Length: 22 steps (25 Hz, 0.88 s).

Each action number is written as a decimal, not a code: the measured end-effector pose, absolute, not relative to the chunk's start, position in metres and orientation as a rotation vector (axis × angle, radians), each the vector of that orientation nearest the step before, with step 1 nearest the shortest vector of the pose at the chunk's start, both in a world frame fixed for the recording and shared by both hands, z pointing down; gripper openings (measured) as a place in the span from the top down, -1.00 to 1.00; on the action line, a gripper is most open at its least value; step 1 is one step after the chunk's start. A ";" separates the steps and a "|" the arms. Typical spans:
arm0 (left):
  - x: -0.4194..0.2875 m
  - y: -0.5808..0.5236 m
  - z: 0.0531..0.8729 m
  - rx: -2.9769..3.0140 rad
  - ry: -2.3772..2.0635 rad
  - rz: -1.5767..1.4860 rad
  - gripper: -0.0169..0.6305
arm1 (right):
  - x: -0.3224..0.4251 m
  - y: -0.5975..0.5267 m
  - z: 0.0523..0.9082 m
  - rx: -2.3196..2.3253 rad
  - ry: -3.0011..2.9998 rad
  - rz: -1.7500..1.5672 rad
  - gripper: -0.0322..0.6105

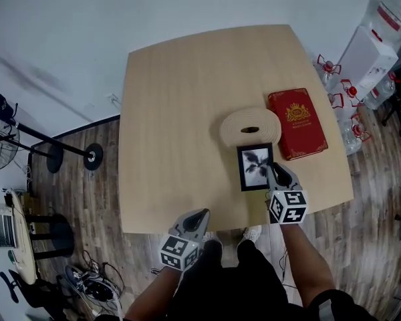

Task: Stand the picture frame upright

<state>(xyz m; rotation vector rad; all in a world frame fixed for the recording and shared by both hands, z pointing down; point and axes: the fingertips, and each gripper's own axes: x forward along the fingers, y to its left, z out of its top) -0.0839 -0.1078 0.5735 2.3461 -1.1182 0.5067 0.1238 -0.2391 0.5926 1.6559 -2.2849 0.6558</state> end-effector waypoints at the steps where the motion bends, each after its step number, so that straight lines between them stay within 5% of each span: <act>1: -0.080 -0.108 0.573 2.347 -1.118 0.508 0.95 | 0.126 -0.241 0.594 1.657 -2.286 0.661 0.69; 22: -0.053 -0.108 0.580 2.319 -1.142 0.516 0.95 | 0.133 -0.264 0.629 1.658 -2.254 0.674 0.69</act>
